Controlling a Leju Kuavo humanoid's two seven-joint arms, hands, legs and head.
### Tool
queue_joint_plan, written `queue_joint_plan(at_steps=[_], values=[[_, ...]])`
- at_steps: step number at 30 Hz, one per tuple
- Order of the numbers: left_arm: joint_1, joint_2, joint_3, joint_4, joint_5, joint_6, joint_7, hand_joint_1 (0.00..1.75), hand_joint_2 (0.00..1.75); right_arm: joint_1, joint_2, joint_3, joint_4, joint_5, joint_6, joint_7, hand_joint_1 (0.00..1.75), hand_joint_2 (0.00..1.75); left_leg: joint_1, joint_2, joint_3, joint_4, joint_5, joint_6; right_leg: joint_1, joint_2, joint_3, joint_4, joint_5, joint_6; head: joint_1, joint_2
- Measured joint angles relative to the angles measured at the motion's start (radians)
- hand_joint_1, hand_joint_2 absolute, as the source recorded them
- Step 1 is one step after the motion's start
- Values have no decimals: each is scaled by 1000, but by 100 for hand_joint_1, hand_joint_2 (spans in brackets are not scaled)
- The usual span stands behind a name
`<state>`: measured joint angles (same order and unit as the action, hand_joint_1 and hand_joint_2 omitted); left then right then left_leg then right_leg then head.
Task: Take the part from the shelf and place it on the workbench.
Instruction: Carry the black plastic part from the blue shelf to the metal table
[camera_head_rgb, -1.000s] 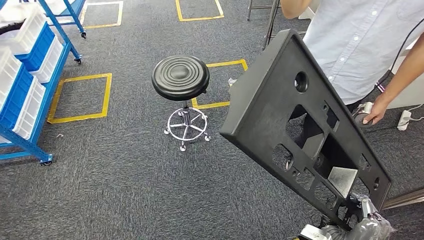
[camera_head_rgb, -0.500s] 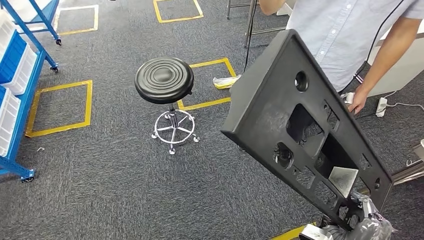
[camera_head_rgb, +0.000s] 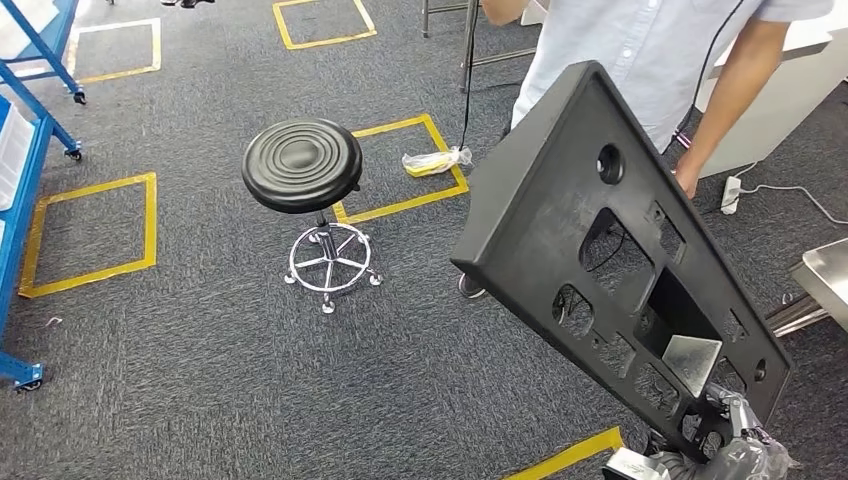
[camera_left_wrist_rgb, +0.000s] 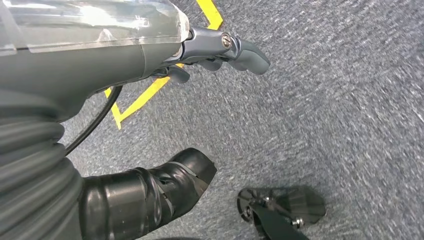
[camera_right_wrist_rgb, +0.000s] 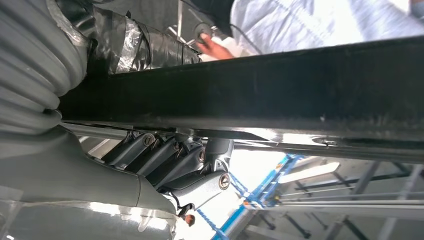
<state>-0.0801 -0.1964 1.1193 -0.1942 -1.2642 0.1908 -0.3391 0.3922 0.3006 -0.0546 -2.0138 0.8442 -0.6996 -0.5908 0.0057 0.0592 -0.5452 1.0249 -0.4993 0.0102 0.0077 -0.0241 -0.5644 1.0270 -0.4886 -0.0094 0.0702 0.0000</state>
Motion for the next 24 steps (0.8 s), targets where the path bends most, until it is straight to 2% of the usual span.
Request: queue_joint_plan(at_steps=[2,3,5,6,7,8,10,12,13,15,17,19,21,22,23,24], values=[[-1,0,0,0,0,0,0,0,175,0,0,0,0,0,0,0,175,175,0,-15,-9,30,-25,-10,-8,11,5,-13,8,-9,0,0],[-1,0,0,0,0,0,-1,0,175,0,0,-1,0,1,0,0,175,175,1,-28,-28,72,-52,-14,-12,16,8,-18,11,-13,-1,0],[0,0,0,0,0,0,-1,0,175,-1,0,-1,0,1,0,0,175,175,3,-45,-87,200,-113,-20,-11,26,7,-18,12,-17,-1,0],[2,0,1,0,0,0,-1,0,175,0,0,-1,0,1,0,0,175,175,4,-47,-112,251,-129,-23,-11,33,6,-17,12,-17,-1,0],[3,0,1,0,0,0,0,0,175,0,0,-1,0,1,0,0,175,175,5,-48,-123,272,-126,-24,-11,40,6,-15,11,-17,-1,0],[3,1,1,0,0,0,0,0,175,0,0,-1,0,1,0,0,175,175,7,-48,-116,254,-102,-26,-12,48,6,-11,9,-16,-1,0],[3,1,1,0,0,0,0,0,175,0,0,-1,0,1,0,0,175,175,10,-60,-62,133,-32,-25,-14,64,5,0,3,-10,-1,0],[3,2,1,0,0,0,0,0,175,-1,0,-1,0,1,0,1,175,175,11,-85,-19,36,-1,-19,-12,76,-3,15,-4,-1,-1,0],[3,2,1,0,0,0,0,0,175,-1,0,-1,0,1,0,2,175,175,10,-94,-13,20,-2,-15,-11,81,-7,19,-5,4,-1,0],[2,2,1,0,0,0,0,0,175,0,0,-1,0,2,0,5,175,175,8,-89,-14,17,-1,-4,-12,90,-13,19,-2,15,0,0],[1,1,1,0,0,-1,1,0,175,0,0,-1,0,2,0,7,175,175,10,-77,-12,10,5,7,-13,76,-21,38,-17,25,0,0],[1,1,1,0,0,-1,1,0,175,-1,-1,-1,0,2,0,8,175,175,13,-63,-12,5,8,15,-15,48,-59,123,-66,34,1,0],[3,1,1,0,0,-2,1,0,175,-2,-1,-1,1,2,0,8,175,175,11,-48,-12,5,7,19,-18,37,-115,237,-114,41,1,0],[4,1,1,0,0,-2,1,0,175,-1,-1,-2,1,2,0,9,175,175,11,-39,-12,5,6,19,-19,35,-131,267,-118,42,1,0],[4,1,1,0,0,-2,1,0,175,-1,-2,-2,1,2,0,10,175,175,11,-31,-10,5,5,19,-20,34,-130,262,-103,41,1,0],[4,1,1,0,0,-2,1,0,175,-1,-2,-2,1,2,0,11,175,175,11,-23,-8,5,3,18,-20,30,-111,222,-73,39,1,0]])
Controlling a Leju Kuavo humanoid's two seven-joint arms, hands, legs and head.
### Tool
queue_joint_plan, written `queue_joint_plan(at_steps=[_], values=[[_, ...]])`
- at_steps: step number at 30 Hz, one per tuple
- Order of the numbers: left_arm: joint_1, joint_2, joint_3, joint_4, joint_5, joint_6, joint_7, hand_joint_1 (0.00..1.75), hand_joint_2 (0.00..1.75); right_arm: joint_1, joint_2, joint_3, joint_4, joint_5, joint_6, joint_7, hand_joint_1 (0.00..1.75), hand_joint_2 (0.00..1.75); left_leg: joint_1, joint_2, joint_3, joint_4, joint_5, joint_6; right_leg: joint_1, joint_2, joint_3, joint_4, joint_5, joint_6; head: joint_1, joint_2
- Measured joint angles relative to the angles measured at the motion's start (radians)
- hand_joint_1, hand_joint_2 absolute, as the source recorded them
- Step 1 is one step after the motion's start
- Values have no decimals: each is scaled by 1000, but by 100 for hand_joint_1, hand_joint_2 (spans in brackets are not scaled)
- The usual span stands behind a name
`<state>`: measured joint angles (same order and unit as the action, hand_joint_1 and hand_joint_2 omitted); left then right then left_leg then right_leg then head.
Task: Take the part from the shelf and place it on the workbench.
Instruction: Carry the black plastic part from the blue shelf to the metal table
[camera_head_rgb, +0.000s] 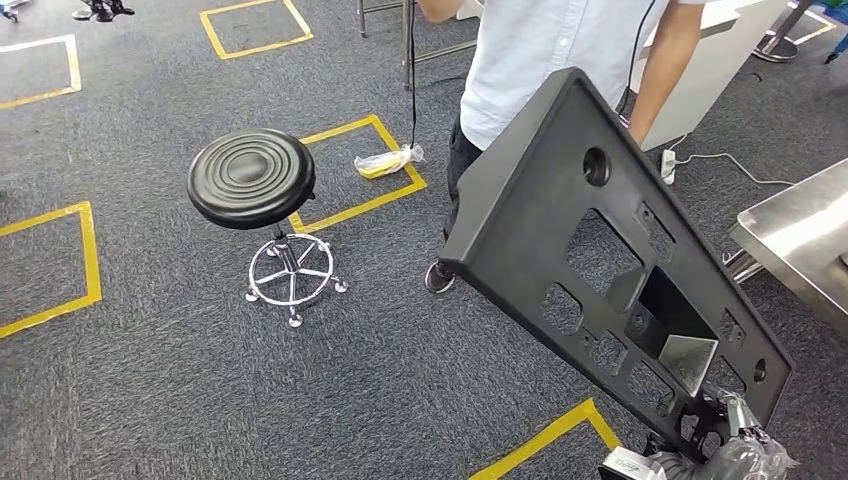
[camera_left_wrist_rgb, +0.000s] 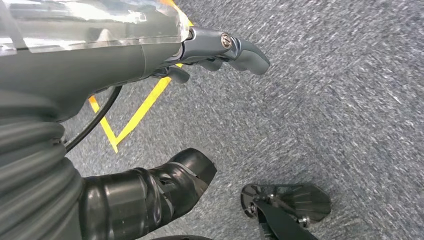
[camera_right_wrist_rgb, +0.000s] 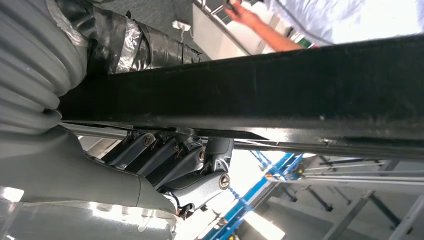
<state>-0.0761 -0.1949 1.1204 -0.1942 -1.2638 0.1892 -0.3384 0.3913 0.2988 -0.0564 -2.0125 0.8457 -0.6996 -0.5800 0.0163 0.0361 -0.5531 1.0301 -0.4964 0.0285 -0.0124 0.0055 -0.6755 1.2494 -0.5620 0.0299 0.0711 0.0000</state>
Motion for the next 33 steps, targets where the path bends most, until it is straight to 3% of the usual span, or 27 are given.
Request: queue_joint_plan(at_steps=[2,3,5,7,9,11,12,13,14,16,18,20,22,24,26,27,28,29,30,31,33], values=[[-1,0,0,0,0,0,0,0,175,-1,0,0,0,0,0,2,175,175,-2,14,7,0,-5,-5,6,-30,63,-128,59,-10,0,0],[-1,0,0,0,0,0,0,0,175,-1,0,0,0,0,0,3,175,175,-3,21,9,0,-7,-9,11,-46,85,-175,74,-16,0,0],[-1,0,0,0,0,-1,0,0,175,-1,-1,0,-1,-1,0,4,175,175,-6,36,12,-2,-9,-18,22,-58,96,-208,75,-25,-1,0],[-2,0,0,0,1,-1,-1,0,175,0,-1,0,-1,-1,0,4,175,175,-6,48,17,-3,-14,-28,20,-39,96,-215,79,-35,-1,0],[-4,0,0,0,2,0,-1,0,175,0,-1,0,-1,-2,0,5,175,175,-5,24,6,34,-43,-37,13,-21,103,-227,86,-46,-2,0],[-4,0,1,0,3,0,-2,0,175,0,-1,0,-1,-3,-1,6,175,175,-4,-12,-45,143,-102,-42,10,-5,105,-231,88,-55,-2,0],[-3,0,1,0,3,0,-2,0,175,0,-1,0,-1,-3,-1,6,175,175,-4,-20,-77,206,-127,-43,10,4,104,-229,88,-57,-3,0],[-1,0,1,0,3,0,-2,0,175,0,-1,0,-1,-3,-1,6,175,175,-4,-23,-100,249,-137,-44,11,15,103,-227,87,-58,-3,0],[0,0,1,0,3,0,-2,0,175,1,-1,0,-1,-3,-1,6,175,175,-4,-24,-107,259,-127,-44,11,27,102,-224,87,-59,-3,0],[1,0,1,0,3,0,-2,0,175,1,-1,0,0,-3,0,6,175,175,-3,-36,-71,172,-59,-41,11,52,102,-218,85,-57,-3,0],[1,0,1,0,3,0,-1,0,175,1,-1,0,0,-3,0,7,175,175,-3,-76,-20,54,-9,-34,12,74,97,-208,80,-50,-2,0],[-1,1,1,0,3,1,-1,0,175,1,-1,0,0,-3,0,7,175,175,-5,-97,-2,10,-6,-27,10,90,89,-202,80,-40,-2,0],[-3,0,1,0,3,1,-1,0,175,4,-2,0,-1,-3,-1,7,175,175,-3,-80,2,1,-2,-16,8,104,84,-204,83,-29,-3,0],[-3,-1,1,0,3,1,-1,0,175,6,-2,-1,-2,-3,-1,7,175,175,3,-58,8,-13,6,-3,11,76,71,-178,65,-18,1,0],[-2,-1,1,0,3,0,-1,0,175,6,-2,-2,-2,-3,-1,7,175,175,4,-37,12,-19,8,4,9,27,23,-78,11,-5,6,0],[-1,-1,1,0,3,0,-2,0,175,5,-2,-2,-1,-2,-1,7,175,175,4,-25,12,-19,7,5,5,13,-10,-15,-16,1,7,0],[0,-1,1,0,3,0,-2,0,175,5,-3,-2,-1,-2,-1,7,175,175,3,-13,13,-19,5,5,2,7,-35,32,-29,5,7,0],[1,-1,1,0,3,0,-2,0,175,6,-3,-2,0,-2,-1,8,175,175,3,-1,14,-19,3,3,-2,3,-46,50,-24,9,7,0],[1,-1,2,0,3,0,-2,0,175,6,-3,-2,0,-2,-1,8,175,175,3,9,16,-18,0,2,-4,-1,-36,27,-1,10,7,0],[0,-1,2,0,3,0,-2,0,175,6,-3,-3,0,-2,-1,8,175,175,3,18,20,-18,-3,-1,-6,-11,-7,-29,34,10,7,0],[0,-1,2,0,3,0,-2,0,175,5,-3,-3,-1,-2,-1,8,175,175,1,35,30,-17,-11,-10,-1,-54,58,-158,84,1,7,0]])
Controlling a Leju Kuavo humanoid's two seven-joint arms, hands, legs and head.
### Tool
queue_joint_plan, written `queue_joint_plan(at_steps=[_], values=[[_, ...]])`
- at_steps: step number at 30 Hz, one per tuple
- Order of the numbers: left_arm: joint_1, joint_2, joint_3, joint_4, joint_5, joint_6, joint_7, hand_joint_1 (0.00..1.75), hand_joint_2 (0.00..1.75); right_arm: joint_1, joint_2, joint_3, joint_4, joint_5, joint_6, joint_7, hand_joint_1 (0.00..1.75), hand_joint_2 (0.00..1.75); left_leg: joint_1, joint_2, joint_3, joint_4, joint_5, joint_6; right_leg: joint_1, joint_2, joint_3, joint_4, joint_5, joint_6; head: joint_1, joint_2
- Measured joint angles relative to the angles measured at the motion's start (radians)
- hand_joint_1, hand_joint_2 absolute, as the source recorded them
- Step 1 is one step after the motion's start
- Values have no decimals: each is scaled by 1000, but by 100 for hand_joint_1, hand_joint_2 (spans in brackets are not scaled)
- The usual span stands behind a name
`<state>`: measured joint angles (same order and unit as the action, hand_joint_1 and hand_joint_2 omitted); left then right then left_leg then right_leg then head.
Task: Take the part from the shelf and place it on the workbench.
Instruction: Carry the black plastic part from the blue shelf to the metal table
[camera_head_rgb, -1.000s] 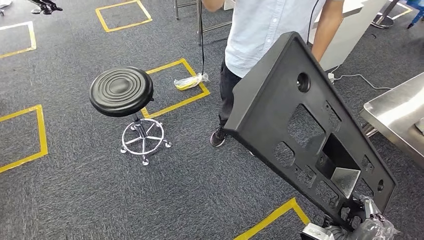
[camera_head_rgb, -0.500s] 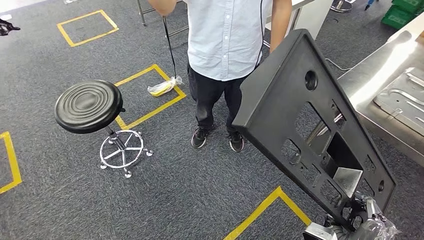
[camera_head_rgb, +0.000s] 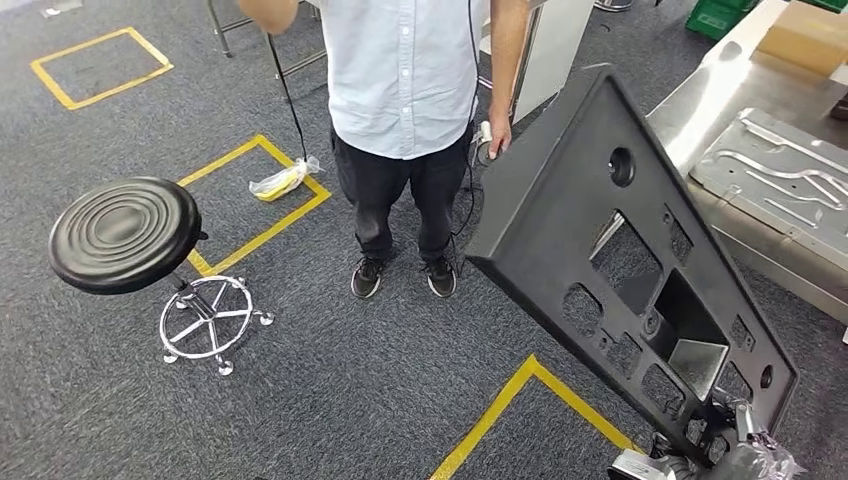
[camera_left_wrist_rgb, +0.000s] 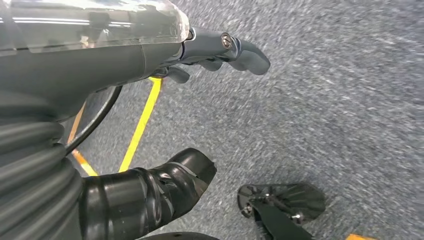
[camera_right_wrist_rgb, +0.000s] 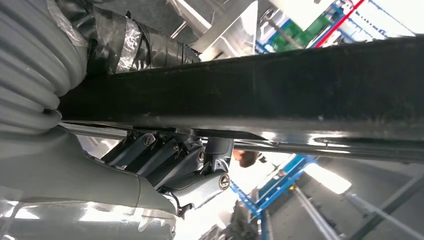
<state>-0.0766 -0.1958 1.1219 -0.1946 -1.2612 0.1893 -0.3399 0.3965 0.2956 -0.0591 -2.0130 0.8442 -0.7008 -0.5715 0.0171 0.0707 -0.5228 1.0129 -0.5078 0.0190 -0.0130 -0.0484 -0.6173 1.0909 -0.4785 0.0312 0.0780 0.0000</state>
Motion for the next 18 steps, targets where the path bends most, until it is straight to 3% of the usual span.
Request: queue_joint_plan(at_steps=[2,4,6,8,10,11,12,13,15,17,18], values=[[-1,0,0,0,0,0,0,0,175,-1,0,0,0,0,0,0,175,175,-4,15,8,-1,-6,-10,9,-24,25,-53,8,-13,0,0],[-2,0,0,0,0,0,0,0,175,0,-1,0,0,0,0,0,175,175,-6,29,16,-4,-11,-21,11,-4,25,-56,9,-25,-1,0],[-4,0,0,0,0,0,0,0,175,1,-1,0,-1,1,0,0,175,175,-3,5,13,18,-34,-31,5,16,31,-66,13,-37,-1,0],[-3,0,0,0,0,0,-1,0,175,-1,-1,0,0,1,0,1,175,175,0,-39,-29,115,-90,-34,3,36,35,-71,15,-47,-1,0],[1,0,0,0,0,0,-1,0,175,-1,-1,0,0,2,0,1,175,175,0,-56,-92,236,-137,-33,5,59,35,-69,14,-53,-1,0],[2,0,0,0,0,0,-1,0,175,-1,-1,0,1,2,0,2,175,175,0,-58,-111,267,-137,-33,6,72,35,-68,13,-54,-1,0],[3,0,0,0,0,0,-1,0,175,-1,-2,0,1,2,0,3,175,175,0,-60,-114,260,-115,-32,7,86,36,-65,12,-54,-1,0],[4,0,0,0,0,0,-1,0,175,0,-2,0,2,2,0,4,175,175,0,-64,-101,219,-79,-30,7,100,37,-62,10,-53,-1,0],[2,0,0,0,0,0,-1,0,175,0,-2,0,3,2,0,7,175,175,1,-96,-54,94,-12,-24,8,125,36,-53,6,-48,-1,0],[1,1,0,0,-2,0,-1,0,175,1,-2,0,2,2,0,9,175,175,1,-123,-29,28,5,-20,8,144,30,-46,3,-38,-1,0],[0,1,0,0,-2,1,-1,0,175,2,-2,0,2,1,0,9,175,175,0,-124,-26,24,2,-17,7,152,27,-46,5,-32,-1,0]])
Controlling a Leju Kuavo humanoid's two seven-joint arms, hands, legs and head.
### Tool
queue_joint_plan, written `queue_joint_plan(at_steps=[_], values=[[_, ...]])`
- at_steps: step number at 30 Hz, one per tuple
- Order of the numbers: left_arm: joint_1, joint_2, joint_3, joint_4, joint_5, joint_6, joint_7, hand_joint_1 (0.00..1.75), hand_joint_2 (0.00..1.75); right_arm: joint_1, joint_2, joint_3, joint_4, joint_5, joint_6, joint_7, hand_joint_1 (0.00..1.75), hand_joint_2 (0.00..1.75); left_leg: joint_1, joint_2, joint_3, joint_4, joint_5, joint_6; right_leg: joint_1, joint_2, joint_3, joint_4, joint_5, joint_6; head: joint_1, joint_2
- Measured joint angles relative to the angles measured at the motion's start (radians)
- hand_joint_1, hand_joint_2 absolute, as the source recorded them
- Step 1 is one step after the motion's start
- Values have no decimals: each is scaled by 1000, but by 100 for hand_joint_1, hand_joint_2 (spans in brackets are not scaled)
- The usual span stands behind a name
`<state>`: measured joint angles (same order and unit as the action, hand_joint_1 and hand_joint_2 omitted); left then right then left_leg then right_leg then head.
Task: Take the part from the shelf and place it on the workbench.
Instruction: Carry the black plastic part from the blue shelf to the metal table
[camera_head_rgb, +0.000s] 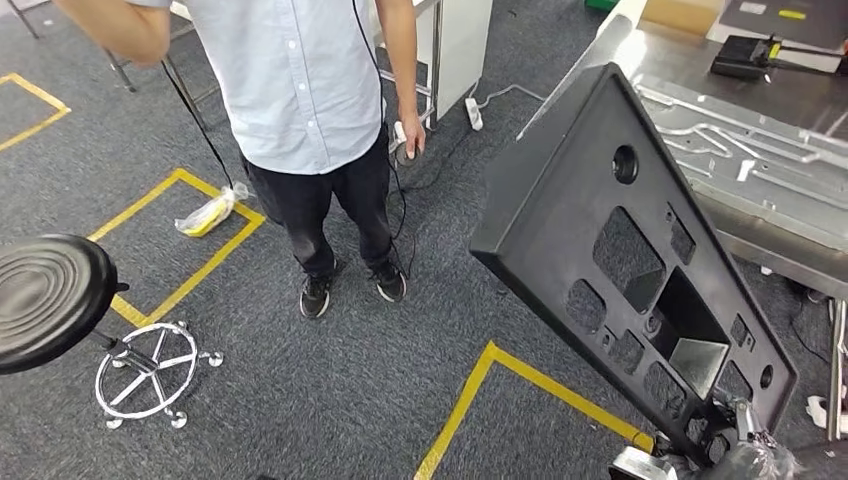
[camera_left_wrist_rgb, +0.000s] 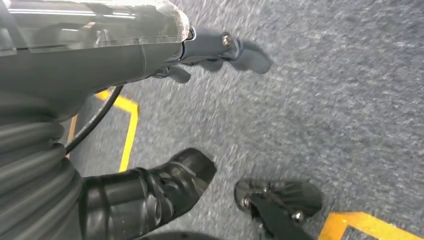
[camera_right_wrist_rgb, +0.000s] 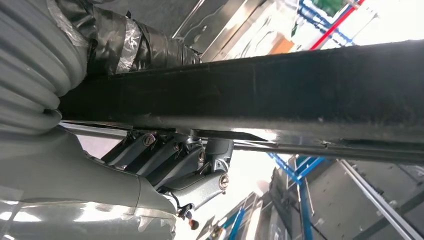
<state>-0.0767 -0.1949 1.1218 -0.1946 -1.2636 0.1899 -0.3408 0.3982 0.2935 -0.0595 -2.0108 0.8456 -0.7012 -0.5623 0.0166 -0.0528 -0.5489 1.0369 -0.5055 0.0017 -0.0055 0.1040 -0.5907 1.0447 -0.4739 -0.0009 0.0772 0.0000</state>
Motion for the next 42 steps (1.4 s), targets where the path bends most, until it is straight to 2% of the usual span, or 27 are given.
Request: queue_joint_plan(at_steps=[1,2,4,6,7,8,9,10,11,13,15,17,21,24,26,27,28,30,31,33,34,35,37,39,40,41,42], values=[[-1,0,0,0,-1,0,0,0,175,2,0,0,0,0,0,0,175,175,-1,7,1,-3,3,5,-2,9,-2,-1,2,7,0,0],[-2,0,0,0,-2,0,0,0,175,5,-1,0,0,0,0,1,175,175,0,17,3,-7,6,11,-3,5,-4,0,2,12,0,0],[-2,-1,0,0,-4,1,0,0,175,8,-2,0,-1,-2,0,2,175,175,3,36,6,-15,12,23,-2,-37,-21,39,-24,23,2,0],[-1,-1,0,0,-5,1,0,0,175,9,-3,0,-2,-3,0,2,175,175,3,58,7,-18,12,29,-3,-85,-75,153,-86,32,3,0],[1,-1,0,0,-5,1,0,0,175,9,-4,0,-2,-3,0,2,175,175,2,70,6,-17,11,30,-5,-92,-107,217,-113,36,3,0],[2,-1,0,0,-5,1,0,0,175,9,-5,0,-2,-3,0,2,175,175,2,82,7,-17,10,30,-7,-94,-129,261,-125,38,3,0],[2,-1,0,0,-5,1,0,0,175,10,-7,0,-2,-3,0,3,175,175,2,93,8,-17,8,29,-8,-96,-134,268,-117,39,3,0],[2,-1,0,0,-5,1,0,0,175,10,-8,0,-2,-3,0,3,175,175,2,104,10,-17,6,28,-9,-101,-116,234,-90,38,3,0],[1,-1,0,0,-5,1,0,0,175,10,-9,0,-2,-3,0,3,175,175,2,113,14,-17,3,26,-9,-112,-81,168,-53,35,3,0],[0,-2,0,0,-5,1,0,0,175,9,-9,0,-3,-3,0,3,175,175,-1,130,23,-17,-4,18,0,-149,-12,37,-7,23,2,0],[-1,-3,0,0,-5,1,0,0,175,9,-10,0,-3,-3,0,3,175,175,-4,145,29,-19,-8,9,10,-163,7,-7,-4,12,2,0],[-4,-4,0,0,-4,1,1,0,175,10,-11,0,-4,-2,0,3,175,175,-6,156,35,-23,-11,-1,7,-142,6,-14,0,2,2,0],[-5,-5,0,0,-4,1,2,0,175,10,-11,-1,-5,2,0,4,175,175,-4,95,16,39,-62,-11,-4,-116,17,-33,9,-19,0,0],[-5,-5,0,0,-4,1,2,0,175,9,-11,-1,-5,3,0,5,175,175,-4,87,8,57,-73,-11,-4,-114,16,-33,10,-20,0,0],[-2,-5,0,0,-4,1,2,0,175,9,-11,-1,-4,4,0,6,175,175,-4,74,-51,173,-121,-13,-3,-96,16,-32,9,-22,0,0],[-1,-5,0,0,-4,1,2,0,175,9,-11,-1,-4,5,0,6,175,175,-3,67,-72,206,-119,-13,-2,-77,16,-29,7,-22,0,0],[0,-5,0,0,-4,1,2,0,175,9,-11,-1,-3,6,0,8,175,175,-3,59,-81,212,-101,-13,-2,-55,17,-26,5,-22,0,0],[1,-5,0,0,-3,1,2,0,175,9,-11,-1,-3,8,0,10,175,175,0,23,-32,75,-15,-9,-1,-20,14,-13,-1,-15,0,0],[1,-5,0,0,-3,1,2,0,175,9,-11,-1,-3,9,0,10,175,175,1,2,-13,28,2,-6,-1,-9,9,-7,-3,-10,0,0],[0,-5,0,0,-2,2,1,0,175,9,-11,-1,-3,10,0,11,175,175,1,-17,-4,0,3,-1,-2,10,-1,-1,-2,2,0,0],[0,-5,0,0,-1,2,1,0,175,10,-11,-1,-3,10,0,12,175,175,1,-8,-3,-2,5,4,-5,18,-4,-2,0,8,0,0],[0,-6,0,0,-1,2,1,0,175,11,-11,-1,-3,11,0,12,175,175,0,3,0,-7,7,10,-6,11,-6,2,-2,14,1,0],[0,-6,0,0,-1,2,1,0,175,10,-11,-1,-3,11,0,12,175,175,3,27,4,-15,11,23,-4,-36,-29,51,-31,24,2,0],[1,-6,0,0,-1,1,-1,0,175,8,-12,-1,-3,11,0,12,175,175,2,51,6,-17,10,29,-5,-83,-88,168,-89,33,2,0],[2,-6,0,0,-1,0,-1,0,175,8,-12,-1,-2,11,0,12,175,175,2,64,6,-17,8,30,-7,-90,-118,226,-109,36,2,0],[2,-6,0,0,-1,0,-2,0,175,8,-13,-1,-1,11,0,13,175,175,2,77,7,-16,7,30,-9,-94,-136,259,-114,38,2,0],[2,-6,0,0,-1,-1,-3,0,175,9,-13,-1,0,12,0,13,175,175,1,89,9,-16,4,29,-10,-97,-137,257,-101,39,2,0]])
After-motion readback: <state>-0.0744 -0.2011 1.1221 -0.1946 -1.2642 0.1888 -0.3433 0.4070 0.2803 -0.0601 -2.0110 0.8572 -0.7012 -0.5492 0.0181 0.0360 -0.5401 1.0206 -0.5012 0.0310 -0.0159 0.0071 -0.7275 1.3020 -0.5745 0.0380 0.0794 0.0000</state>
